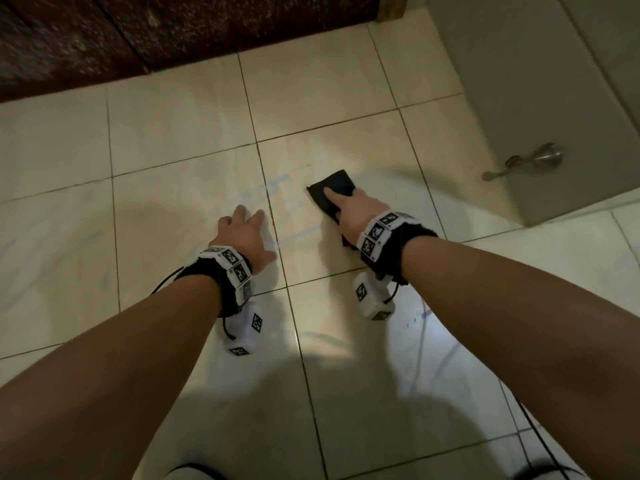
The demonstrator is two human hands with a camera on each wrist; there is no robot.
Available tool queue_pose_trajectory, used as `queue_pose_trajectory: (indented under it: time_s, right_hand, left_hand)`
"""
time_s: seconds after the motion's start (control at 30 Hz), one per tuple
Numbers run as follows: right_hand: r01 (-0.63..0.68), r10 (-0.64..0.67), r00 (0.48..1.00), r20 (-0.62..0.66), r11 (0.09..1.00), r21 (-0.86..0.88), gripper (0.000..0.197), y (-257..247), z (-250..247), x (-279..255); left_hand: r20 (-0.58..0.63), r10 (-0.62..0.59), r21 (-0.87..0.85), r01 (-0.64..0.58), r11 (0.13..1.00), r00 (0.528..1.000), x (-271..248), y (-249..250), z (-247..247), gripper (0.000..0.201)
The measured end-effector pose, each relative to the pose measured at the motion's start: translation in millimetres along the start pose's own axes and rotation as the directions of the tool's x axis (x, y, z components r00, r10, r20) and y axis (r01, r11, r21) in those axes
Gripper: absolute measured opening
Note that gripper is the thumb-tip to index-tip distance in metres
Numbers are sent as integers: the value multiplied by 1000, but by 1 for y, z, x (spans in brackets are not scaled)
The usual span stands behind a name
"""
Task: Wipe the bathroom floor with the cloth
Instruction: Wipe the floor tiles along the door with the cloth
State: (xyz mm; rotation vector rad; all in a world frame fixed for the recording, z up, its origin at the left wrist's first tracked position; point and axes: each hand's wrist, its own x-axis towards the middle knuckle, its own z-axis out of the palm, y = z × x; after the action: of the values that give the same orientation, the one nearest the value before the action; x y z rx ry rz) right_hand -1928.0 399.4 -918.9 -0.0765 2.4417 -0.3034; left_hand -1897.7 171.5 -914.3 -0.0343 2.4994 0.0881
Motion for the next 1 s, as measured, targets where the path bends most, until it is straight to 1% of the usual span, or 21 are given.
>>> queue_pose_trajectory:
  time_s: [0.07, 0.17, 0.33, 0.43, 0.6, 0.67, 0.77, 0.87, 1.0]
  right_hand:
    - [9, -9, 1000, -8, 1000, 12, 66, 16, -6, 0]
    - [-48, 48, 996, -71, 999, 4, 63, 53, -8, -5]
    - [-222, 224, 967, -124, 975, 29, 58, 118, -20, -20]
    - [-297, 296, 947, -124, 955, 5, 57, 127, -21, -25]
    - [-298, 299, 951, -83, 954, 27, 66, 116, -18, -24]
    - [-282, 284, 956, -77, 959, 43, 66, 107, -17, -25]
    - [-210, 212, 974, -74, 977, 40, 64, 81, -10, -25]
    - [-115, 115, 991, -70, 993, 9, 66, 46, -2, -20]
    - [-42, 42, 999, 4, 999, 26, 83, 0, 7, -17]
  left_hand:
    - [18, -2, 4, 2, 1000, 1000, -1, -2, 2, 88]
    - [28, 9, 21, -10, 1000, 1000, -4, -5, 4, 89]
    - [47, 21, 17, -22, 1000, 999, -5, -11, 5, 91]
    - [41, 29, -1, -29, 1000, 999, -4, -14, 5, 90]
    - [12, 38, -15, -38, 999, 999, -4, -13, 5, 86]
    - [-14, 42, -19, -42, 999, 999, -4, -12, 4, 83]
    - [-30, 41, -21, -42, 999, 999, -4, -13, 4, 81]
    - [-18, 44, -13, -45, 999, 999, -4, -14, 2, 82]
    - [-17, 41, -11, -41, 999, 999, -5, -14, 5, 85]
